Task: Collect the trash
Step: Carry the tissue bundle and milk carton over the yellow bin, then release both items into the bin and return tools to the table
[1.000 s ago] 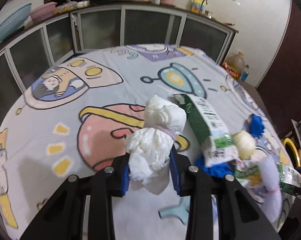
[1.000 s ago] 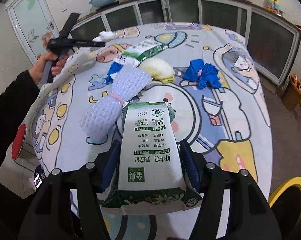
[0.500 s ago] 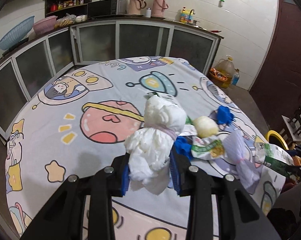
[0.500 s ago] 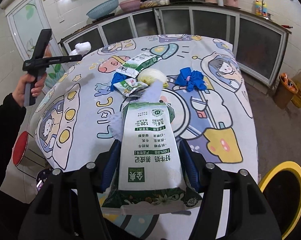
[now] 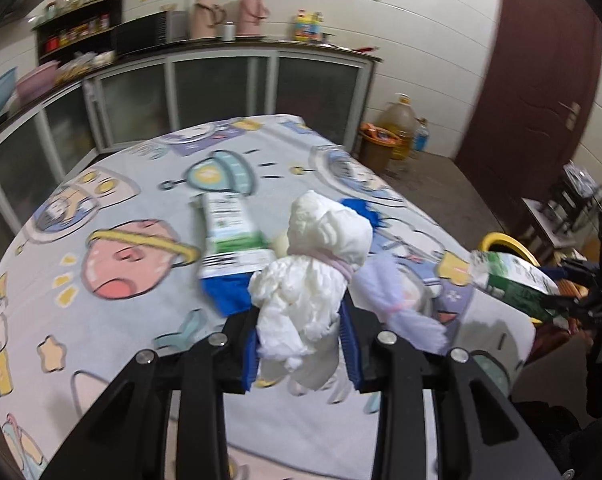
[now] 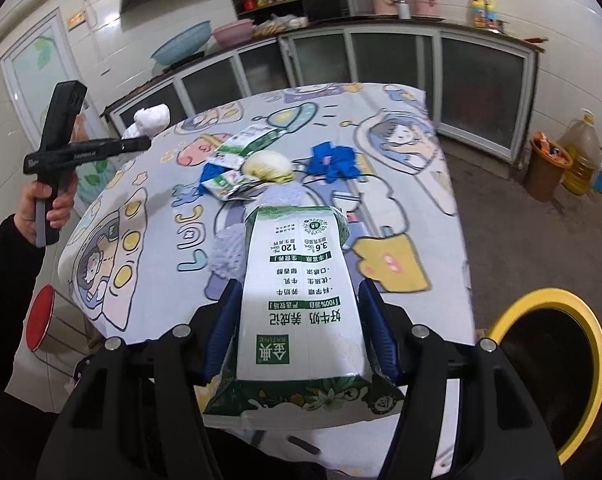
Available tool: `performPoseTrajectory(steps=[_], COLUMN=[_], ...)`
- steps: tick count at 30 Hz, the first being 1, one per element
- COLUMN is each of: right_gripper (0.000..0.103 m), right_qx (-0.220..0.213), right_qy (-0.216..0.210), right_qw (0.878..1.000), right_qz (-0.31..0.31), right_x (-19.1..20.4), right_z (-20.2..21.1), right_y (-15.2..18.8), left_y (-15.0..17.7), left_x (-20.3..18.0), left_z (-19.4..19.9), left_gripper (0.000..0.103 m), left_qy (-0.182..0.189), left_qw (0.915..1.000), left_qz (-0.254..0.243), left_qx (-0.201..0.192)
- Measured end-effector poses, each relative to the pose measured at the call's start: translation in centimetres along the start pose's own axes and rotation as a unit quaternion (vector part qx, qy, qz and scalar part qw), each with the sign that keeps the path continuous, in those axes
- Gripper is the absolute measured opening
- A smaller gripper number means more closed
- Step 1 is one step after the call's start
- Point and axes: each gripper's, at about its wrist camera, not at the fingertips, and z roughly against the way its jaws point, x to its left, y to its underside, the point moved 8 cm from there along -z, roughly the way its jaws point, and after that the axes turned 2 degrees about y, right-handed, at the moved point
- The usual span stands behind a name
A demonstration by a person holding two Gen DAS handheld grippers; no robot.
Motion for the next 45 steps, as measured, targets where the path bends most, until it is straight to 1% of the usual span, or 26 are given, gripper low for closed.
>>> performPoseTrajectory(steps=[7, 12, 18, 21, 25, 29, 33, 43, 44, 45], right_gripper=[0.057, 0.058, 0.058, 0.058, 0.058, 0.058, 0.058, 0.058, 0.059, 0.059], right_qx=[-0.019, -0.034, -0.046, -0.05, -0.049, -0.04, -0.029, -0.01, -0.008, -0.008], right_qy=[0.042, 0.082, 0.136, 0.156, 0.177, 0.191, 0.201, 0.215, 0.221, 0.228], right_qw=[0.998, 0.993, 0.981, 0.975, 0.967, 0.959, 0.953, 0.936, 0.934, 0.932], right_qz=[-0.042, -0.081, -0.134, -0.153, -0.178, -0.204, -0.223, -0.277, -0.28, -0.283], right_x=[-5.2, -9.4, -14.8, -16.8, -19.5, -21.8, -23.5, -27.4, -27.7, -28.1], right_z=[2.8, 5.0, 7.2, 8.0, 8.4, 8.3, 7.9, 7.1, 7.1, 7.3], right_y=[1.6, 2.9, 4.7, 5.6, 6.9, 8.3, 9.7, 12.9, 13.2, 13.5], left_y=[-1.9, -3.0, -3.6, -3.7, -3.5, -3.0, -2.5, -0.6, -0.5, -0.5], left_x=[-8.0, -14.3, -22.0, -25.8, -29.8, -32.9, -35.3, -39.9, -40.1, -40.4], left_z=[-2.7, -5.5, -8.9, -10.8, -13.2, -15.2, -17.2, -21.9, -22.2, -22.4], left_gripper=[0.031, 0.031, 0.032, 0.032, 0.032, 0.032, 0.032, 0.033, 0.033, 0.038], left_qy=[0.05, 0.09, 0.147, 0.172, 0.201, 0.22, 0.234, 0.237, 0.237, 0.238], left_qw=[0.9969, 0.991, 0.9785, 0.9712, 0.9626, 0.9563, 0.9523, 0.9447, 0.9446, 0.9445], left_qz=[-0.059, -0.097, -0.141, -0.159, -0.173, -0.179, -0.178, -0.191, -0.19, -0.189], left_qx=[0.008, 0.017, 0.032, 0.041, 0.055, 0.069, 0.082, 0.122, 0.124, 0.124])
